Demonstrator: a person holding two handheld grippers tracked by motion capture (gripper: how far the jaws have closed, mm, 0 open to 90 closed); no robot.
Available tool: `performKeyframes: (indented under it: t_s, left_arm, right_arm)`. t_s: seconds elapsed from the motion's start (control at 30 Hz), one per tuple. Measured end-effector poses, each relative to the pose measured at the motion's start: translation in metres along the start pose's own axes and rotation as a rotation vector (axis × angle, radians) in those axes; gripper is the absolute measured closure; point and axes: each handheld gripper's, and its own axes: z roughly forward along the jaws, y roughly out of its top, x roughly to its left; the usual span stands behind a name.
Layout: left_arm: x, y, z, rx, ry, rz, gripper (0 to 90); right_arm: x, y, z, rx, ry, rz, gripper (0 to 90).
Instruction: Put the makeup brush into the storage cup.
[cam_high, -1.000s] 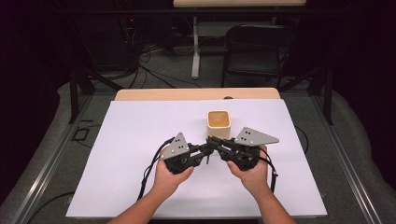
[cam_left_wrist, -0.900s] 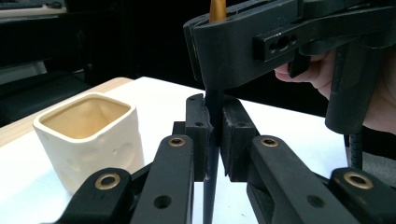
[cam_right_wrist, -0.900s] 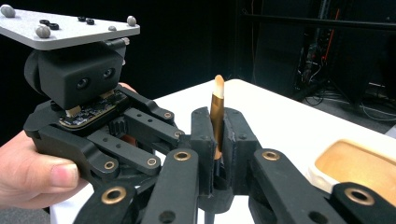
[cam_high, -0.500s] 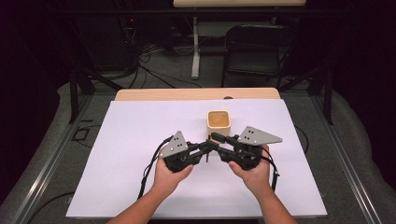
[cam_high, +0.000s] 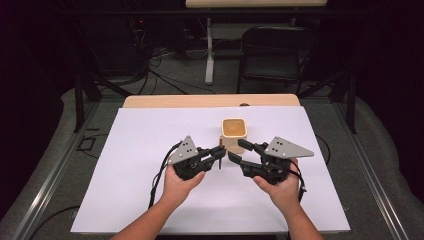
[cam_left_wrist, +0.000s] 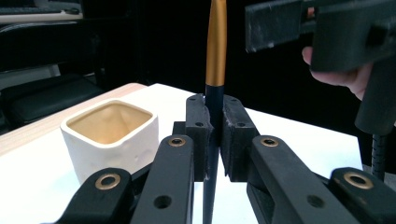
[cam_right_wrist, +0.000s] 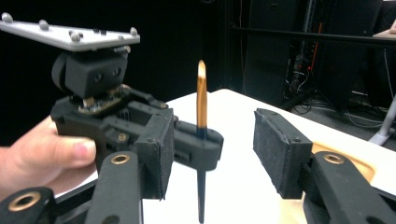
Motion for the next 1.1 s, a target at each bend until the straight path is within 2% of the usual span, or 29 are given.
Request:
performKeyframes:
  t_s: [0.23,0.47,0.63,0.87,1.1]
  left_arm:
    - [0.002,0.013,-0.002,-0.010,0.011,0.018,83.0]
    - [0.005,0.022,-0.001,-0.017,0.019,0.016,82.9]
    - [0.008,0.029,0.000,-0.025,0.027,0.000,82.9]
    - [0.008,0.040,0.005,-0.017,0.029,0.025,82.9]
    - [0.008,0.048,0.010,-0.020,0.026,0.029,82.9]
  right_arm:
    - [-0.006,-0.012,-0.008,0.042,-0.056,-0.015,44.0]
    - [-0.011,-0.025,-0.016,0.080,-0.107,-0.020,42.7]
    - [-0.012,-0.029,-0.019,0.086,-0.122,-0.022,40.9]
    - [-0.012,-0.032,-0.021,0.083,-0.133,-0.021,40.8]
    - [-0.012,-0.032,-0.021,0.071,-0.136,-0.007,40.9]
